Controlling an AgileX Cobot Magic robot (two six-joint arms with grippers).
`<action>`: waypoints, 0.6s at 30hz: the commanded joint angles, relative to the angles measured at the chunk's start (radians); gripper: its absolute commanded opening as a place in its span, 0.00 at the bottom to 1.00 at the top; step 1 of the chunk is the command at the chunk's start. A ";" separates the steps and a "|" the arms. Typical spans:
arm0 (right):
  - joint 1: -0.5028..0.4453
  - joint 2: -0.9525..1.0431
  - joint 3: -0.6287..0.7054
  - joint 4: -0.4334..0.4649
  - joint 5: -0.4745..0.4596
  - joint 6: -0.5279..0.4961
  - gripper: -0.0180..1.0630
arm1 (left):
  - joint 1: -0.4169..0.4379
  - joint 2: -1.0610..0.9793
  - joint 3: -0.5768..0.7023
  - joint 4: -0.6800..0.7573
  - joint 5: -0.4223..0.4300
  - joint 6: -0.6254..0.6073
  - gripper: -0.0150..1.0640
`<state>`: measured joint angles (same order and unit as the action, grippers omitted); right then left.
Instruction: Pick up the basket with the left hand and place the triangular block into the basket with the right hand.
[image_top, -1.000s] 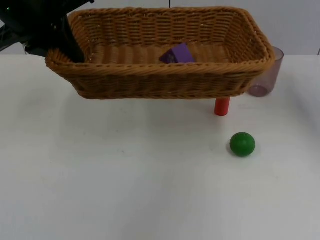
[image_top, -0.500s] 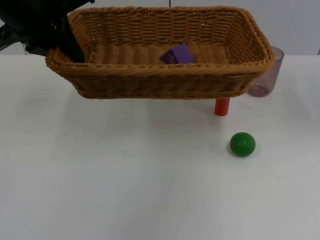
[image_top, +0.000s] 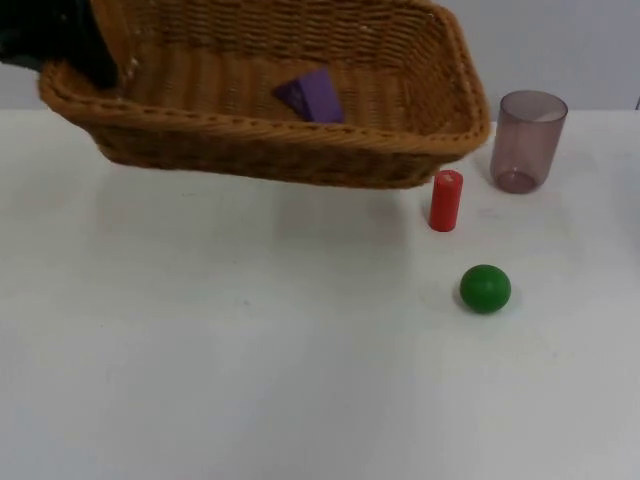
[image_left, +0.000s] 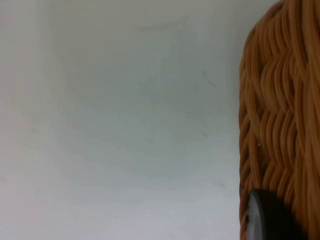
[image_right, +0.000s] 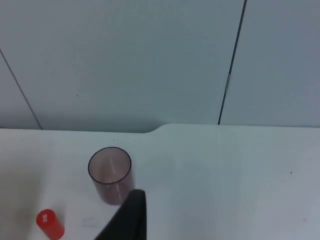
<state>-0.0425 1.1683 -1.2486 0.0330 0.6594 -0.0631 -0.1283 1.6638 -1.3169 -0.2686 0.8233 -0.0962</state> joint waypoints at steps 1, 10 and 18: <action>-0.005 -0.010 0.000 0.004 -0.005 -0.008 0.98 | -0.010 -0.045 -0.002 0.055 -0.025 -0.058 0.02; -0.005 -0.010 0.000 0.006 -0.005 -0.015 0.98 | -0.010 -0.029 0.028 -0.076 -0.041 -0.011 0.02; -0.005 -0.010 0.000 0.008 0.001 -0.027 0.98 | -0.010 0.032 0.244 -0.158 -0.188 0.086 0.02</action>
<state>-0.0425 1.1683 -1.2486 0.0346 0.6594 -0.0794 -0.1364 1.6962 -1.1176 -0.3446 0.7054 -0.0442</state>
